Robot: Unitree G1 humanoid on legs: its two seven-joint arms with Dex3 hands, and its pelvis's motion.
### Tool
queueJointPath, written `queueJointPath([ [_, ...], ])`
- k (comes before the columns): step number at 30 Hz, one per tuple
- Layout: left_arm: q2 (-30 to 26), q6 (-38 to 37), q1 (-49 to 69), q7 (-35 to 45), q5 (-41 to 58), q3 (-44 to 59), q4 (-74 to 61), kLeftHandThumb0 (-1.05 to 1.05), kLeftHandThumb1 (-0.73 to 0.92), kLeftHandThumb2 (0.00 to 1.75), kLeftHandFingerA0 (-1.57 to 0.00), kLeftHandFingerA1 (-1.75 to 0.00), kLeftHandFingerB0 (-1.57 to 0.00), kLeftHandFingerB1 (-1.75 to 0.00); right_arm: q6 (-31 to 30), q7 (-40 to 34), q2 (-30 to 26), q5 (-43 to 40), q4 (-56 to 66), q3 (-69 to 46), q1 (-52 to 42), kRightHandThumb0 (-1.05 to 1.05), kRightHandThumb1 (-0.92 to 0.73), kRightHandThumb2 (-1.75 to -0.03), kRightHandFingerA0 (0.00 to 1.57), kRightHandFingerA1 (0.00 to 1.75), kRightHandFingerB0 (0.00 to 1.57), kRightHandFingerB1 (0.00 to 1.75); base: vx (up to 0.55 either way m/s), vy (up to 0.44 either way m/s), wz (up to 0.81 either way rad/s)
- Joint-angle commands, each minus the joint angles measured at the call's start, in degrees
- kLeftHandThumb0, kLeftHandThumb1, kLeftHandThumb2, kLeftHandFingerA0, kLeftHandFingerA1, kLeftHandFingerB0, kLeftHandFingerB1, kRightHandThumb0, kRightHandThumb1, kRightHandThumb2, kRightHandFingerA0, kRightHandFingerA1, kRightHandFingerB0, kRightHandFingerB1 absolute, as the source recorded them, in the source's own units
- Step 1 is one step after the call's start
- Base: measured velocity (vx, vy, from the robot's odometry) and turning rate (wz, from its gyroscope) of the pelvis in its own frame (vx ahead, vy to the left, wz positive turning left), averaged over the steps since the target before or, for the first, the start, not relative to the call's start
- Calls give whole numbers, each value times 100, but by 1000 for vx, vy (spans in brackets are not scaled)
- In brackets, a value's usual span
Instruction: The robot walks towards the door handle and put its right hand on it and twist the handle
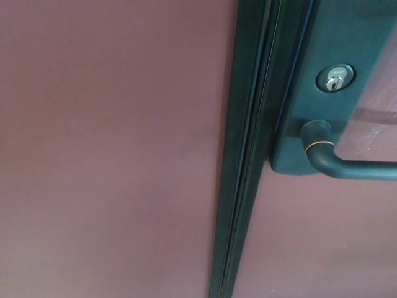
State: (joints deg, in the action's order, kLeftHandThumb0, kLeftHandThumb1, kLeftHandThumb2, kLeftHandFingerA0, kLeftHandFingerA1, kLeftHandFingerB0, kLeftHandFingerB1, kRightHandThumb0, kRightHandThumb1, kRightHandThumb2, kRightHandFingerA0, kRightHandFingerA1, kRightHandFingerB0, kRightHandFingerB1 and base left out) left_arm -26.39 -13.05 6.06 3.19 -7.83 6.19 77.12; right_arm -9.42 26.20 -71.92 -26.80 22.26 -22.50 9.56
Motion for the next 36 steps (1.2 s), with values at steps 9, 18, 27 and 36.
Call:
queueJointPath([
  [9, -146, -52, 167, 67, 27, 62, 1, -38, 44, 72, -54, -56, -42, -48, -1631, 1921, -1024, -638, -148, 1444, 1221, -53, -40, -79, 48, 57, 35, 48, 0, 0, 0],
  [18, -151, -44, 189, 143, 30, 142, -2, -39, 44, 72, -55, -56, -42, -49, -2005, 2464, -715, -343, -468, 2327, 1987, -50, -50, -55, 48, 44, 44, 37, 0, 0, 0],
  [27, -154, -41, 212, 149, -1, 140, -4, -31, 54, 56, -59, -46, -48, -38, -2156, 2704, -326, 72, -616, 2712, 2409, -50, -50, -55, 49, 43, 44, 37, 0, 0, 0],
  [36, -159, -40, 222, 164, 14, 149, 1, -31, 54, 56, -58, -46, -49, -39, -2209, 2907, 206, 830, -699, 3472, 3007, -54, -49, -55, 50, 43, 45, 37, 0, 0, 0],
])
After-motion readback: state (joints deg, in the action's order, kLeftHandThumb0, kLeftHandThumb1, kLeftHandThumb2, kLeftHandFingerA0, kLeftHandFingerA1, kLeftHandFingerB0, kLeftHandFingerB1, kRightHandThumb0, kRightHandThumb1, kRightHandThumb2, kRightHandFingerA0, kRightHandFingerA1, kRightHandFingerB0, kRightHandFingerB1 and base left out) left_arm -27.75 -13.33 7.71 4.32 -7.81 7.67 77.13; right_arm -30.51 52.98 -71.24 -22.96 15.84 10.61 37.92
